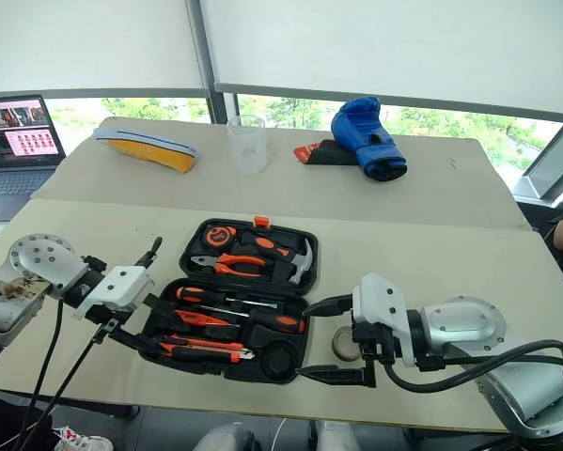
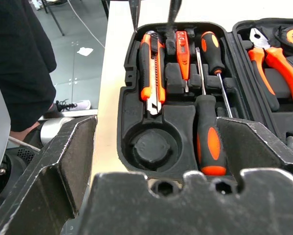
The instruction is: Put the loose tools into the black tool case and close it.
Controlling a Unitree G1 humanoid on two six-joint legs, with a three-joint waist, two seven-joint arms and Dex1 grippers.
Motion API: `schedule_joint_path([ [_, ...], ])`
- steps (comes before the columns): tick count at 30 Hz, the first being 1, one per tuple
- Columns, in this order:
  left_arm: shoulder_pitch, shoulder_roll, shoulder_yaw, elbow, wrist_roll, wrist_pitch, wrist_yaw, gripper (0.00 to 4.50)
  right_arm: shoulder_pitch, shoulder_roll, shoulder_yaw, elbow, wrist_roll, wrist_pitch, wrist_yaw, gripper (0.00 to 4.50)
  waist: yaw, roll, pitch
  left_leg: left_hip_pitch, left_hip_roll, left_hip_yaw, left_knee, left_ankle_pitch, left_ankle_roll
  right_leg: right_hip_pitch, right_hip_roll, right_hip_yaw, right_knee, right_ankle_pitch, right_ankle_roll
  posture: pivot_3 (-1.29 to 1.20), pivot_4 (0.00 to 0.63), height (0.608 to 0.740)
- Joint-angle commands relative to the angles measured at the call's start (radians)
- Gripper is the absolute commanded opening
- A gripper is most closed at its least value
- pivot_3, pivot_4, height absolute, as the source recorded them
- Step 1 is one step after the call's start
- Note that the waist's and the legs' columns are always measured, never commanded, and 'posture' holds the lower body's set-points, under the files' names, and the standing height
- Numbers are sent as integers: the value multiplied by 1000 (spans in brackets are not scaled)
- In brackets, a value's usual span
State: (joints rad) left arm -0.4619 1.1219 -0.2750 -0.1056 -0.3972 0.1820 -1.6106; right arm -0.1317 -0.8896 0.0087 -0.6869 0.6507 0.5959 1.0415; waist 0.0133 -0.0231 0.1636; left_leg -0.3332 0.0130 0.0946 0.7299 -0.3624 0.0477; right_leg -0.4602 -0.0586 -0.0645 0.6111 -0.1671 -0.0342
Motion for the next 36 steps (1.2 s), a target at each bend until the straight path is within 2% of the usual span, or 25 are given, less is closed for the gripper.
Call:
schedule_joint_path([
  [1,12,-6,22,-28,-4,-8,-4,690,-12,5,-6,-12,9,-16,1,4500,0,0,0,0,0,0,0,0,0,0,0,0,0,0,-1,0,150,738],
  [3,22,4,7,-20,8,-42,-4,62,-12,5,-7,-12,10,-15,-1,4500,0,0,0,0,0,0,0,0,0,0,0,0,0,0,-1,0,150,738],
  [9,61,3,-23,7,107,-131,-4,62,-9,7,-10,-17,9,-12,-14,4500,0,0,0,0,0,0,0,0,0,0,0,0,0,0,-1,0,150,738],
  [16,62,-73,-73,63,222,-246,1,62,19,8,-21,-19,2,-15,-37,4500,4,1,0,2,0,0,0,0,0,2,0,1,0,0,-1,0,150,738],
  [21,44,-94,-44,73,205,-213,2,62,52,5,-41,-49,19,-8,-59,4500,15,2,-2,5,-1,2,0,0,1,4,-1,2,0,-1,4,0,150,738],
  [25,10,-88,36,49,80,-64,-1,62,103,-11,-97,-72,39,11,-82,4500,21,2,-2,5,-1,2,0,0,2,4,-1,4,1,-2,7,0,150,738],
  [29,-50,-78,126,-16,-116,225,9,1070,205,-54,-166,-81,10,45,-103,4500,24,0,-1,2,0,0,0,0,2,2,-1,2,2,-2,7,0,150,738],
  [31,-74,-95,154,-49,-187,328,31,1833,248,-73,-178,-80,-3,67,-123,4500,23,0,-1,2,0,0,1,0,2,2,-1,2,1,-2,7,0,150,738],
  [34,-90,-137,166,-82,-235,399,67,2933,278,-90,-143,-70,-62,72,-153,4500,19,0,-1,2,-1,0,1,0,2,2,-1,3,0,-2,7,0,150,738],
  [36,-84,-163,158,-98,-223,385,75,3633,284,-95,-97,-57,-117,52,-164,4500,14,0,-1,2,-1,0,1,0,2,2,-1,4,0,-2,7,0,150,738],
])
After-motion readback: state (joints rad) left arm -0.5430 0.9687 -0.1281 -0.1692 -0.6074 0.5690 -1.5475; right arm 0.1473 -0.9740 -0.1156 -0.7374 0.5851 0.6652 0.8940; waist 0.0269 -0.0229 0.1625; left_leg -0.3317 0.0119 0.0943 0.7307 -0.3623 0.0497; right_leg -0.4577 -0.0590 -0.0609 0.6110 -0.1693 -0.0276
